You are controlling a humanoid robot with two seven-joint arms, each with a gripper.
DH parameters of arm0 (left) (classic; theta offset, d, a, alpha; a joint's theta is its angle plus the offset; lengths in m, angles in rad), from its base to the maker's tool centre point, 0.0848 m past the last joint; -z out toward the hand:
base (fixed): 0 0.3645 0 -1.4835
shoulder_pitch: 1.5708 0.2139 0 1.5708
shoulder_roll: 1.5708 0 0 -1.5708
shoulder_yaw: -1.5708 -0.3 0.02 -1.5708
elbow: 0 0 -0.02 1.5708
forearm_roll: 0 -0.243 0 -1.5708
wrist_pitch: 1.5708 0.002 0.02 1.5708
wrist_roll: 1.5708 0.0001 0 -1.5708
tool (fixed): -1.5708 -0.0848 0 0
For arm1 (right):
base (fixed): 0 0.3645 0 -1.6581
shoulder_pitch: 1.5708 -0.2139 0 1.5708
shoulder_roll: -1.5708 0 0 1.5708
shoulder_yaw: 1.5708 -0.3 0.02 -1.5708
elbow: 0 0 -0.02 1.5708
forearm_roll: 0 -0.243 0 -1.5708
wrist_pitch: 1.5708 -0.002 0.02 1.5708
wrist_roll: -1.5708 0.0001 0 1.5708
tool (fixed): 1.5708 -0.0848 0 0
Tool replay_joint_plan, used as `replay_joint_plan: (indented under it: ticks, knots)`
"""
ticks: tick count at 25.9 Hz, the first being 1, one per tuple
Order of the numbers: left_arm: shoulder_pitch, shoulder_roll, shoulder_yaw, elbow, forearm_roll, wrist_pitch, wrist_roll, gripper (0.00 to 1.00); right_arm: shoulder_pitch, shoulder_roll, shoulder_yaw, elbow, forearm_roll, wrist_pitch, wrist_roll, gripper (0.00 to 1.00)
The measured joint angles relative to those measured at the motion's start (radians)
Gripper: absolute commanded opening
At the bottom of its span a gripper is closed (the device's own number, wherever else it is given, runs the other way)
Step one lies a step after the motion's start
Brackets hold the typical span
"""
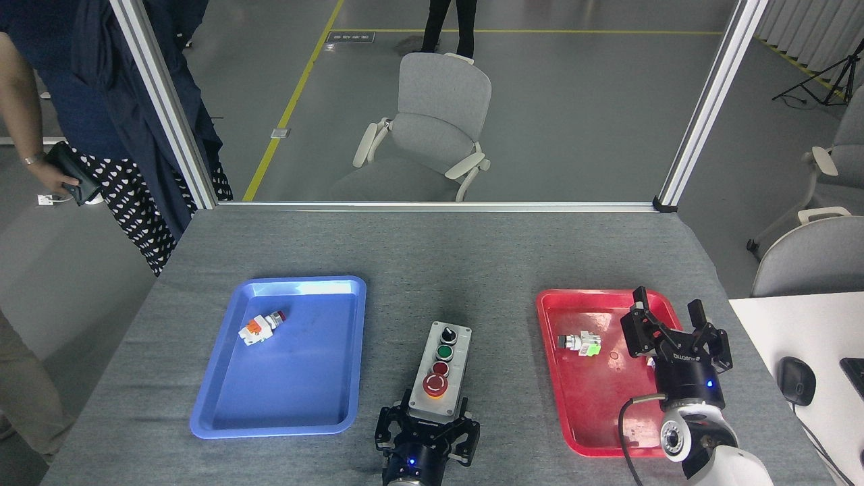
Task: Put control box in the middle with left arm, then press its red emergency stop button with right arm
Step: 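Open the left gripper and withdraw it over the blue tray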
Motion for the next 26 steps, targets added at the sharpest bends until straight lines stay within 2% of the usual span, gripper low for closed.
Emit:
replay_joint_plan:
  ticks: [4,5,7,9,11,13,15,16,21,26]
  knots:
    - [0.010,0.006,-0.004,-0.063,-0.023,0.033,0.008,0.99,-0.006,-0.001,0.000,0.000,-0.001,0.000,-0.001,0.99]
    - [0.014,0.011,-0.004,-0.088,-0.033,0.045,0.012,0.99,-0.007,-0.002,0.000,0.001,-0.001,0.000,-0.002,0.95]
    - [0.026,0.029,-0.003,-0.143,-0.052,0.062,0.013,0.99,-0.011,-0.011,0.003,0.003,0.000,-0.002,-0.006,0.80]
    - [0.036,0.064,0.002,-0.202,-0.064,0.080,0.013,0.99,-0.024,-0.028,0.014,0.006,0.001,-0.014,-0.001,0.60]
    - [0.044,0.103,0.007,-0.260,-0.070,0.091,0.008,0.99,-0.044,-0.045,0.034,0.012,0.001,-0.049,0.002,0.49]
    - [0.056,0.151,0.014,-0.320,-0.072,0.096,0.007,0.99,-0.076,-0.068,0.070,0.035,0.001,-0.118,0.005,0.32]
    - [0.067,0.197,0.034,-0.369,-0.072,0.099,0.005,0.99,-0.120,-0.091,0.123,0.072,0.002,-0.212,0.006,0.08]
    - [0.077,0.221,0.051,-0.393,-0.070,0.098,0.005,0.99,-0.148,-0.100,0.161,0.095,0.002,-0.264,0.007,0.00]
    - [0.115,0.326,0.139,-0.465,-0.063,0.035,0.000,0.99,-0.277,-0.111,0.376,0.172,0.003,-0.423,0.008,0.00]
    - [0.161,0.382,0.276,-0.477,-0.061,-0.094,-0.007,0.99,-0.318,-0.101,0.532,0.188,0.018,-0.484,0.015,0.00]
